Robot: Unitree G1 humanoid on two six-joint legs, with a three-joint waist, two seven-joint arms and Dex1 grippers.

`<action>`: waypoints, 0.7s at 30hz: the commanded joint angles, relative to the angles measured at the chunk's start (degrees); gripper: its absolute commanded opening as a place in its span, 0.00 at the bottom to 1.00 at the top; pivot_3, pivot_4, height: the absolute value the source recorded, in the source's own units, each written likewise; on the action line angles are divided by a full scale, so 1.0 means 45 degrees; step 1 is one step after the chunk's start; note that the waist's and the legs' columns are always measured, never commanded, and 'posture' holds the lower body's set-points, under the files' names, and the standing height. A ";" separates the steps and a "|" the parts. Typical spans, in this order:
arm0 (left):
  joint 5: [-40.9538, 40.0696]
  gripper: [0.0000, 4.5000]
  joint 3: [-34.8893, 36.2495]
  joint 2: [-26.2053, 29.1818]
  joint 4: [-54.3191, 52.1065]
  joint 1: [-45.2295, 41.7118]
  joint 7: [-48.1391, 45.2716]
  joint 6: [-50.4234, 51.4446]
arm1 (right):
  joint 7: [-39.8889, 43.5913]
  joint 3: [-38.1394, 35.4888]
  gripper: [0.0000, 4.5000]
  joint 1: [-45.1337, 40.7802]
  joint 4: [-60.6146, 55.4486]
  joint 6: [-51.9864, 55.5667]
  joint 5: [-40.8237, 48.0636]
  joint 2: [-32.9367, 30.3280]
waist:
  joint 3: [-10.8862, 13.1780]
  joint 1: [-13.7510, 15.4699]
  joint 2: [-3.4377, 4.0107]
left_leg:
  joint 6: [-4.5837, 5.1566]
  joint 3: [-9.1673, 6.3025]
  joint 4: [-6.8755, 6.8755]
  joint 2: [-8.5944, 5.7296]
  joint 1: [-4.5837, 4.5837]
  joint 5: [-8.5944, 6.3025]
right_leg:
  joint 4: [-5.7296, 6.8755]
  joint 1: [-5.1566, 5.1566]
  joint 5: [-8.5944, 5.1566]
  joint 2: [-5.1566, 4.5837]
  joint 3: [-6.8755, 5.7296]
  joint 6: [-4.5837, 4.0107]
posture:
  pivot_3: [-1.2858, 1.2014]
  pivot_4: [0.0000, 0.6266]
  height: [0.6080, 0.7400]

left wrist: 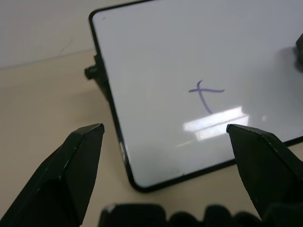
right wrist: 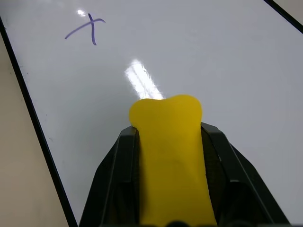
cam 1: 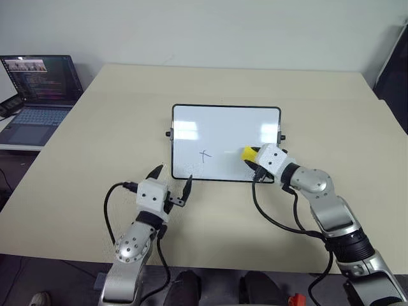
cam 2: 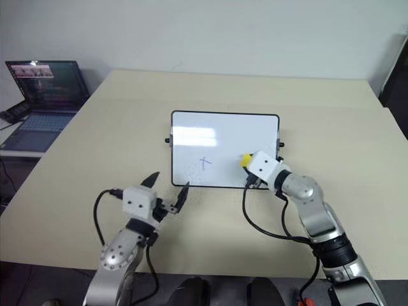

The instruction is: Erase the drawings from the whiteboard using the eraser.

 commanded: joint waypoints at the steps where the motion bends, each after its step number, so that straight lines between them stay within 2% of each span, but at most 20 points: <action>1: -0.0421 1.00 0.0199 -0.0128 0.0225 -0.0021 -0.0106 -0.0480 | -0.0233 0.0300 0.30 -0.0876 0.0086 -0.0371 -0.0048 0.0568 | 0.0000 -0.0009 0.0001 | 0.0000 0.0000 0.0002 0.0000 0.0002 0.0000 | 0.0005 0.0000 0.0000 0.0001 -0.0003 0.0000 | 0.52 0.24 1.00; 12: -0.0837 1.00 0.0132 -0.0179 0.1228 -0.0340 -0.0509 -0.0906 | -0.1203 0.1336 0.30 -0.3425 0.2523 -0.1138 -0.0505 0.2979 | 0.0003 -0.0042 0.0006 | -0.0016 0.0015 0.0000 0.0002 0.0010 0.0009 | 0.0008 -0.0010 0.0001 0.0001 -0.0010 -0.0001 | 0.52 0.24 1.00; 17: -0.0764 1.00 0.0064 -0.0181 0.1401 -0.0461 -0.0665 -0.1110 | -0.1660 0.1511 0.30 -0.3937 0.3909 -0.1694 -0.0923 0.3236 | 0.0003 -0.0053 0.0006 | -0.0013 0.0018 -0.0002 0.0005 0.0010 0.0007 | 0.0015 -0.0022 0.0001 0.0003 -0.0010 -0.0002 | 0.52 0.24 1.00; 21: -0.0644 1.00 -0.0023 -0.0164 0.1321 -0.0602 -0.0678 -0.1119 | -0.1498 0.1912 0.30 -0.3799 0.4697 -0.1224 -0.1327 0.3209 | 0.0003 -0.0062 0.0006 | -0.0013 0.0024 -0.0001 0.0005 0.0009 0.0007 | 0.0017 -0.0026 0.0001 0.0002 -0.0006 -0.0002 | 0.52 0.24 1.00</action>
